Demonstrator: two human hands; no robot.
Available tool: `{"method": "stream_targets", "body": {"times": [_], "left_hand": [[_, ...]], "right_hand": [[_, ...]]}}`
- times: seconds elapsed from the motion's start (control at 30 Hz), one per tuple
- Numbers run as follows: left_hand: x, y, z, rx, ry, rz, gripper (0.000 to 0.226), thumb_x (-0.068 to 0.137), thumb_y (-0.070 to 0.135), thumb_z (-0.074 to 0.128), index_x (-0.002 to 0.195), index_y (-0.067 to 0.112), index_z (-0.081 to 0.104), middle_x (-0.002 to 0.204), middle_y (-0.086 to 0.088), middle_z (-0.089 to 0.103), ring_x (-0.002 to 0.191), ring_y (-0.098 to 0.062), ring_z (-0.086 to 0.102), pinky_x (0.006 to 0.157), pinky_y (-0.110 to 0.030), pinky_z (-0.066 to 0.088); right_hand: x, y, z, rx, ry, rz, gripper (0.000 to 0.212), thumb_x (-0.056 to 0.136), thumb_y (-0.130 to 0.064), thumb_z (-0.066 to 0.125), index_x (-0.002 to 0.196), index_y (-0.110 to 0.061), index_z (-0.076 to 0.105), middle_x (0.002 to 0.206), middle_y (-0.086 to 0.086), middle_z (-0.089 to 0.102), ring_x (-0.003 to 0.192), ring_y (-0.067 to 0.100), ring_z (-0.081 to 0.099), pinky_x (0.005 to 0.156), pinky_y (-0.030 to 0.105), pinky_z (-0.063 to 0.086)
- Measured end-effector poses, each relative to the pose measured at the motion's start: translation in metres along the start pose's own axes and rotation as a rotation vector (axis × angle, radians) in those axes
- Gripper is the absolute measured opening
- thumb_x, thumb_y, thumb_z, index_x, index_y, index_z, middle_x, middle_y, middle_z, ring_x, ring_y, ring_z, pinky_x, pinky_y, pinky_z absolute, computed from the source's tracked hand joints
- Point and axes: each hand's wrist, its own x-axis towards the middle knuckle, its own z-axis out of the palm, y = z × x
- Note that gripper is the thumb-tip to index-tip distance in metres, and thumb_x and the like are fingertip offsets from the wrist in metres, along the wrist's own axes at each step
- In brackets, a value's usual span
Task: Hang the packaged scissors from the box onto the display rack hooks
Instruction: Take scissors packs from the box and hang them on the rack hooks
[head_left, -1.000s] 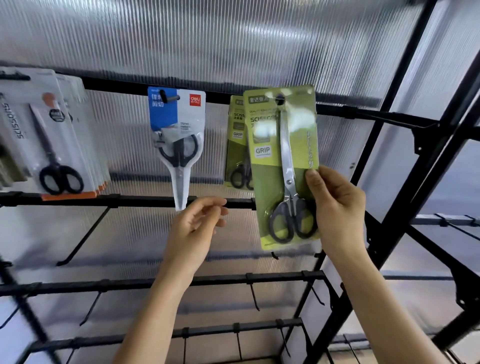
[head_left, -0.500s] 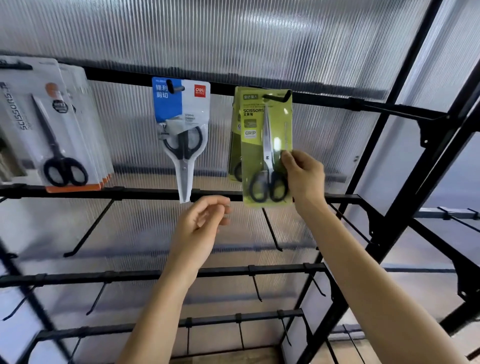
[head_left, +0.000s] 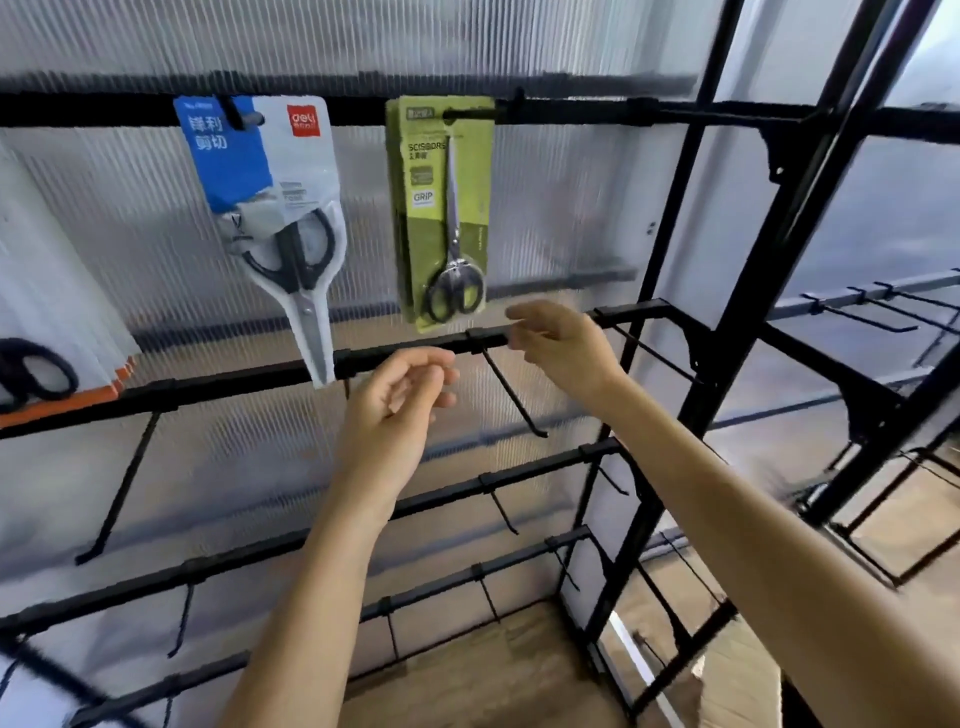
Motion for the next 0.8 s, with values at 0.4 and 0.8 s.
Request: {"method": "stream_targets", "body": {"times": [0.4, 0.8], "left_hand": [[-0.085, -0.061, 0.182, 0.460, -1.000, 0.166, 0.018, 0.093, 0.023, 0.049, 0.105, 0.025, 0.062, 0.102, 0.002, 0.066, 0.089, -0.012, 0.062, 0.074, -0.022, 0.046], [-0.221, -0.212, 0.373, 1.103, -1.666, 0.540, 0.041, 0.093, 0.025, 0.040, 0.134, 0.022, 0.044, 0.134, -0.007, 0.048, 0.122, -0.030, 0.041, 0.093, -0.042, 0.041]], "right_hand": [[-0.264, 0.123, -0.094, -0.186, 0.653, 0.629, 0.019, 0.090, -0.005, 0.052, 0.103, -0.009, 0.065, 0.097, 0.007, 0.067, 0.085, 0.012, 0.059, 0.071, 0.013, 0.041], [-0.426, 0.311, -0.157, -0.271, 0.373, 1.321, 0.036, 0.089, -0.014, 0.046, 0.124, -0.012, 0.056, 0.129, 0.011, 0.056, 0.117, 0.027, 0.051, 0.091, 0.031, 0.041]]}}
